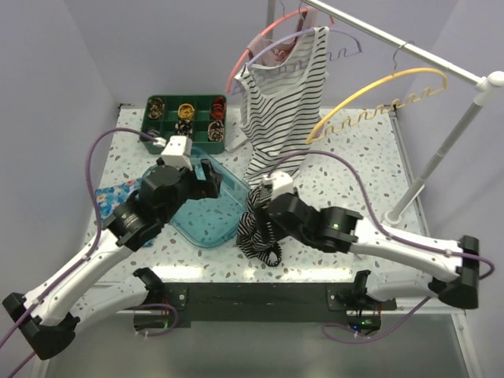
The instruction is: Place the tank top on the hanger
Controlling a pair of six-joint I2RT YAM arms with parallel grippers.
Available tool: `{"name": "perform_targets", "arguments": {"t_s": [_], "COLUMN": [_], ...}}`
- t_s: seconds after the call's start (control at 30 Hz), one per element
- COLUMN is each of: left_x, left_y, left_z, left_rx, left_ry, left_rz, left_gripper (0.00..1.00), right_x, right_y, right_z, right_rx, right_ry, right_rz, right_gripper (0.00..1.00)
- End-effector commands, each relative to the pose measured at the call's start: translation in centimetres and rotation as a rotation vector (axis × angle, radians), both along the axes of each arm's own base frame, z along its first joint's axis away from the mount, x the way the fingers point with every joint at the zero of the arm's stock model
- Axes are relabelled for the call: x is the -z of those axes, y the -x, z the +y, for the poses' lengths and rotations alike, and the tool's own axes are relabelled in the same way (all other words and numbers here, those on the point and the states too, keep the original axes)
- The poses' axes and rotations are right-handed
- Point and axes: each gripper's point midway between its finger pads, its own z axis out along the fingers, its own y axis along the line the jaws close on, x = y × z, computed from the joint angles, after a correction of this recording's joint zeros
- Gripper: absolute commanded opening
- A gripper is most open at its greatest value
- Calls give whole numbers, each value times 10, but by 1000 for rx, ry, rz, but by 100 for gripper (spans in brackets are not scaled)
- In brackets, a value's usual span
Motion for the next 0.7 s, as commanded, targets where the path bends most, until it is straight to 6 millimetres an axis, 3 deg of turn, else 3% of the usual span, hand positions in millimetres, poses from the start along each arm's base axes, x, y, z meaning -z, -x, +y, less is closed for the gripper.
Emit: {"name": "perform_targets", "arguments": {"t_s": [0.0,0.07,0.1,0.27,0.47,0.67], "left_x": [12,16,13,26,44,92], "left_y": [1,3,6,28,77,125], "left_z": [-48,-59,-65,-86,-106,-117], "left_rx": [247,290,319,425,542,605], "left_ry": [-21,-20,-6,13,-2,-40], "left_rz": [18,25,13,45,78,209], "left_gripper": [91,88,88,81,70,52], "right_x": [24,31,51,87,107,95], "right_y": [1,1,4,0,2,4], "right_z": [-27,-40,-49,-74,-53,-28], "right_rx": [200,262,276,348,236,135], "right_ry": [-203,-256,-225,-134,-206,-270], "right_rz": [6,5,16,-14,-23,-25], "right_gripper": [75,74,74,65,63,62]}}
